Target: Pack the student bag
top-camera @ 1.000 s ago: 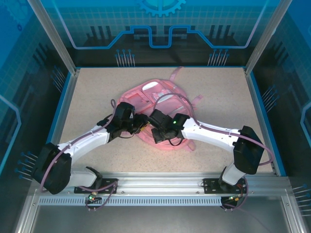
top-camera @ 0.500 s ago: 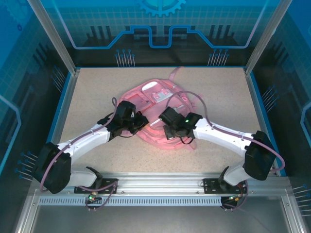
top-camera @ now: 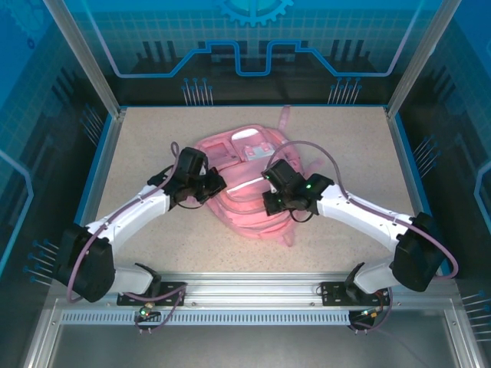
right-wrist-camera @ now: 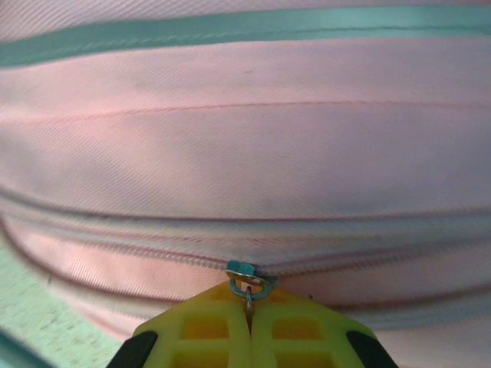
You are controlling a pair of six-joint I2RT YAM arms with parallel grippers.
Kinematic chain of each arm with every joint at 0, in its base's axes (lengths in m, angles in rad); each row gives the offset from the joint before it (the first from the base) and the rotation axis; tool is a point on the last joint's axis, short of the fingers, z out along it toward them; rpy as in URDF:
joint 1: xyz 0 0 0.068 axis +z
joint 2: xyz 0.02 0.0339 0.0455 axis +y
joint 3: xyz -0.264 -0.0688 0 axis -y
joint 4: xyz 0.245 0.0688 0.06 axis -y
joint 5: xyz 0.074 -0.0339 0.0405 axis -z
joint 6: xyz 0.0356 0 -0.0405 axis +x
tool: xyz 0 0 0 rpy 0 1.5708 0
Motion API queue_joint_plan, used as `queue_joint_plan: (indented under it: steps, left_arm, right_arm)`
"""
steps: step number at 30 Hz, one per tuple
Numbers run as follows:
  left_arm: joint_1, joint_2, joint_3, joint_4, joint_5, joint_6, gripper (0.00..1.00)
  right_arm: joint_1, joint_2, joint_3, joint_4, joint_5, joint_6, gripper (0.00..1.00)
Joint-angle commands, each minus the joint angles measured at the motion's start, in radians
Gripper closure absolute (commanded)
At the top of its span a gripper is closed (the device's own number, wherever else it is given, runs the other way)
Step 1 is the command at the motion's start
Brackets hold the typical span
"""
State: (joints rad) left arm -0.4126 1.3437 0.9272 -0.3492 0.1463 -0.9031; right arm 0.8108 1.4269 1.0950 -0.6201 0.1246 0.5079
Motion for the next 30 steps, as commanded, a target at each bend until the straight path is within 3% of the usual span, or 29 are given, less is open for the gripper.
queue_joint_plan:
  steps: [1, 3, 6, 10, 14, 20, 27, 30]
  left_arm:
    - [0.028, -0.015, 0.084, -0.087, -0.193, 0.071, 0.82]
    - [0.029, -0.047, 0.076, -0.118, -0.248, 0.061, 0.63]
    - [0.029, -0.107, 0.045, -0.158, -0.294, 0.035, 0.45]
    - [0.028, -0.190, -0.014, -0.200, -0.307, -0.023, 0.40]
    - [0.018, -0.253, -0.069, -0.194, -0.271, -0.082, 0.39]
    - [0.006, -0.263, -0.162, -0.028, -0.093, -0.180, 0.43]
    - [0.001, -0.218, -0.203, 0.102, -0.028, -0.240, 0.56]
    - [0.000, -0.209, -0.208, 0.101, -0.043, -0.238, 0.69]
  right_arm:
    - [0.079, 0.060, 0.041, 0.073, -0.167, 0.019, 1.00]
    - [0.100, 0.097, 0.064, 0.107, -0.178, 0.047, 1.00]
    - [0.120, 0.147, 0.114, 0.129, -0.177, 0.069, 1.00]
    - [0.125, 0.197, 0.182, 0.125, -0.182, 0.070, 1.00]
    - [0.126, 0.211, 0.212, 0.116, -0.171, 0.069, 1.00]
    - [0.126, 0.207, 0.215, 0.117, -0.179, 0.080, 1.00]
    - [0.126, 0.199, 0.208, 0.114, -0.185, 0.078, 1.00]
    - [0.126, 0.192, 0.204, 0.107, -0.171, 0.075, 1.00]
